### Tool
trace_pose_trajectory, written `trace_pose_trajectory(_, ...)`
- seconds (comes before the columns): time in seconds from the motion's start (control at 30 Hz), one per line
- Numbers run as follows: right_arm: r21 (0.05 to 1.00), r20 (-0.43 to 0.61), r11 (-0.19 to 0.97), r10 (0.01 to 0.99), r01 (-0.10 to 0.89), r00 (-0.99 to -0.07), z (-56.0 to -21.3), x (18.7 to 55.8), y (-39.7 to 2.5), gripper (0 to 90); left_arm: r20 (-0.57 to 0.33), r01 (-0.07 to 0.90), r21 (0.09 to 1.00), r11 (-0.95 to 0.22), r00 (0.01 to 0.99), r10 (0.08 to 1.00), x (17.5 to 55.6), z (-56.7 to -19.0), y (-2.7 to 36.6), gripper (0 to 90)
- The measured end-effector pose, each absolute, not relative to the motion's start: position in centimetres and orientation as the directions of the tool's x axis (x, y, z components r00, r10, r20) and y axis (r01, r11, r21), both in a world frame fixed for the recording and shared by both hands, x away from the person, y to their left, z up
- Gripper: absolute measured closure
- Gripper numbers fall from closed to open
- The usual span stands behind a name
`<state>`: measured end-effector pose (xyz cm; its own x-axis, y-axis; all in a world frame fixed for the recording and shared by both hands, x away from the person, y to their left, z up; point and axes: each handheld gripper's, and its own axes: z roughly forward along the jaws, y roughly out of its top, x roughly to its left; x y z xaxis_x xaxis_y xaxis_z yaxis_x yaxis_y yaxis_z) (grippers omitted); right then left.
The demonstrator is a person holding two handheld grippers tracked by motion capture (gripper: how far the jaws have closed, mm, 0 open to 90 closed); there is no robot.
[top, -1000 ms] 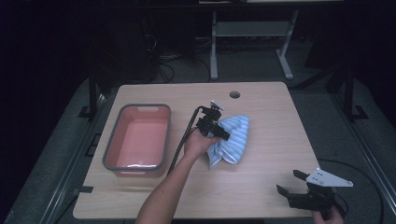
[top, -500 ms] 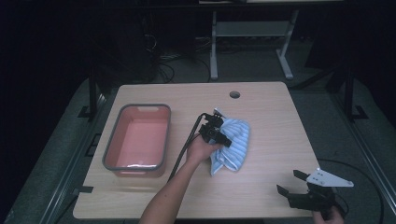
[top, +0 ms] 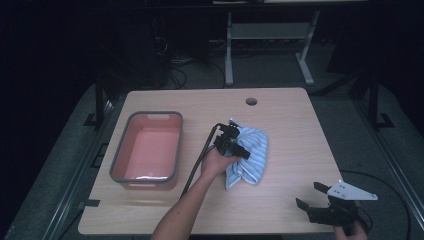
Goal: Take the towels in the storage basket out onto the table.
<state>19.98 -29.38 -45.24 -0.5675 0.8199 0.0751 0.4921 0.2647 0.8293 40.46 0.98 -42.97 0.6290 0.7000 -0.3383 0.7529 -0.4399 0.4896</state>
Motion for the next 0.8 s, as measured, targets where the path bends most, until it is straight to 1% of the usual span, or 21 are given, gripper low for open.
trace_pose_trajectory(0.2, 0.829, 0.076, 0.263, 0.821, 0.493, -0.566, -45.2, 19.9, -29.2, 13.7, -0.35, 0.751, 0.5, -0.431, 0.63, 0.693, 40.2, -42.8, 1.0, 35.8)
trace_pose_trajectory(0.37, 0.831, 0.076, 0.26, 0.823, 0.492, -0.563, -45.2, 19.8, -29.3, 13.8, -0.346, 0.737, 0.518, -0.434, 0.644, 0.682, 39.9, -42.2, 1.2, 33.7)
trace_pose_trajectory(0.43, 0.832, 0.075, 0.259, 0.824, 0.491, -0.562, -45.1, 19.9, -29.3, 13.7, -0.364, 0.742, 0.53, -0.411, 0.636, 0.68, 39.8, -42.0, 1.4, 33.2)
trace_pose_trajectory(0.5, 0.832, 0.075, 0.257, 0.825, 0.491, -0.56, -45.1, 19.8, -29.3, 13.8, -0.363, 0.734, 0.536, -0.416, 0.646, 0.671, 39.7, -41.8, 1.6, 32.5)
trace_pose_trajectory(0.67, 0.846, 0.058, 0.265, 0.816, 0.462, -0.575, -44.8, 19.6, -29.1, 13.7, -0.361, 0.727, 0.55, -0.411, 0.651, 0.667, 39.4, -41.2, 2.2, 31.3)
trace_pose_trajectory(0.8, 0.837, 0.065, 0.268, 0.817, 0.478, -0.573, -45.0, 19.7, -29.0, 13.7, -0.361, 0.721, 0.558, -0.41, 0.656, 0.663, 39.0, -40.8, 2.6, 30.4)
